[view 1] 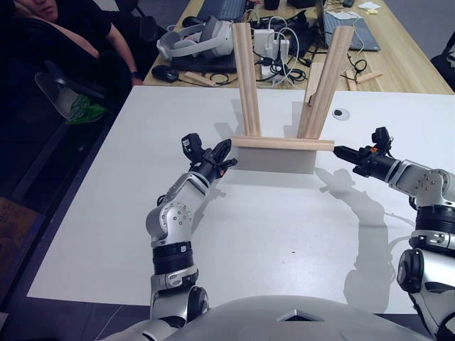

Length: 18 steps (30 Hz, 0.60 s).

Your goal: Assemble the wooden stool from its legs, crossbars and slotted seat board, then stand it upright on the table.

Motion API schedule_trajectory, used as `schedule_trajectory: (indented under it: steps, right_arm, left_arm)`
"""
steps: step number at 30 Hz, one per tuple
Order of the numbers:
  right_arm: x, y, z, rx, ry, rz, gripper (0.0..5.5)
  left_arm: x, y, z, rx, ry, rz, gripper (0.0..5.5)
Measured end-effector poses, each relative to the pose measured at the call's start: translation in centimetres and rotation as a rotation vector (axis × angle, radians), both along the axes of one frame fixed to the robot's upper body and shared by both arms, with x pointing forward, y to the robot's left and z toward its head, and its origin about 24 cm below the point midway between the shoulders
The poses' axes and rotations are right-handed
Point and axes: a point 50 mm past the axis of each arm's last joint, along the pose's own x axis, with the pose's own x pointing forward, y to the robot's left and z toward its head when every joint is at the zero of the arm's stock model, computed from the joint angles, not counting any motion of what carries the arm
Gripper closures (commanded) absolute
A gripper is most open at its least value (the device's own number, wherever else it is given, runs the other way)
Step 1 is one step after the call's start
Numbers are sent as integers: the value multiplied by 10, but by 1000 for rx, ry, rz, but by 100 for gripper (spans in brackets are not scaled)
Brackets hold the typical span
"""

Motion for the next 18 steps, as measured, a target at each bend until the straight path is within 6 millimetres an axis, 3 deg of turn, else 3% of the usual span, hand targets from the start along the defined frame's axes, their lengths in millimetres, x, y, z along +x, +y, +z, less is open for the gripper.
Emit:
schedule_trajectory:
  steps: [18]
  right_arm:
    - [-1,2,7,11,-22,15,550]
  left_arm:
    - [1,3,8,10,-40,11,547]
